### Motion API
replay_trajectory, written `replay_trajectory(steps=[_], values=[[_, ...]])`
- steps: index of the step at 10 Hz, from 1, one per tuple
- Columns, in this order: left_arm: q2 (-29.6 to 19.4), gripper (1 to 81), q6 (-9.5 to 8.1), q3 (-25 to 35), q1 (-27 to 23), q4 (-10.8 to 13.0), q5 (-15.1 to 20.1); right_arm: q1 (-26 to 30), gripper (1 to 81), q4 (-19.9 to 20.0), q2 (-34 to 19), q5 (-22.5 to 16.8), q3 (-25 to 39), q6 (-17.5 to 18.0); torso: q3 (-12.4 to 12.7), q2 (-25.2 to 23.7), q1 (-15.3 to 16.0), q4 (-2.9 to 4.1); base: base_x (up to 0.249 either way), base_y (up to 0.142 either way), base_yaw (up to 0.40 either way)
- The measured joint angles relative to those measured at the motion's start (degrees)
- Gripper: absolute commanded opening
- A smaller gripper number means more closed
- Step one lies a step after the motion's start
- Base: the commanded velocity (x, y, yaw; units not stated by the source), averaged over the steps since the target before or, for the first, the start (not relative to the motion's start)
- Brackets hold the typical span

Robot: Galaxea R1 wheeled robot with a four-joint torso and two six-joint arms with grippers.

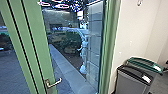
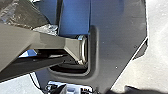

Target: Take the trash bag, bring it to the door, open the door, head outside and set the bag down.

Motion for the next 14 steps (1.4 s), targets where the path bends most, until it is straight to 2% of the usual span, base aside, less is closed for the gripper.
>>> replay_trajectory(steps=[6, 14], values=[[0.00, 1.0, 0.00, 0.00, 0.00, 0.05, 0.05, 0.00, 81.1, -0.02, 0.00, -0.02, 0.00, 0.00, 0.00, 0.00, 0.00, 0.00, 0.000, 0.000, 0.025], [-1.00, 1.0, 0.01, 0.44, 0.21, 0.05, 0.49, -0.17, 81.1, -0.05, -0.05, 0.35, 0.06, -0.02, 0.00, 0.00, -0.02, 0.00, 0.000, 0.000, 0.297]])
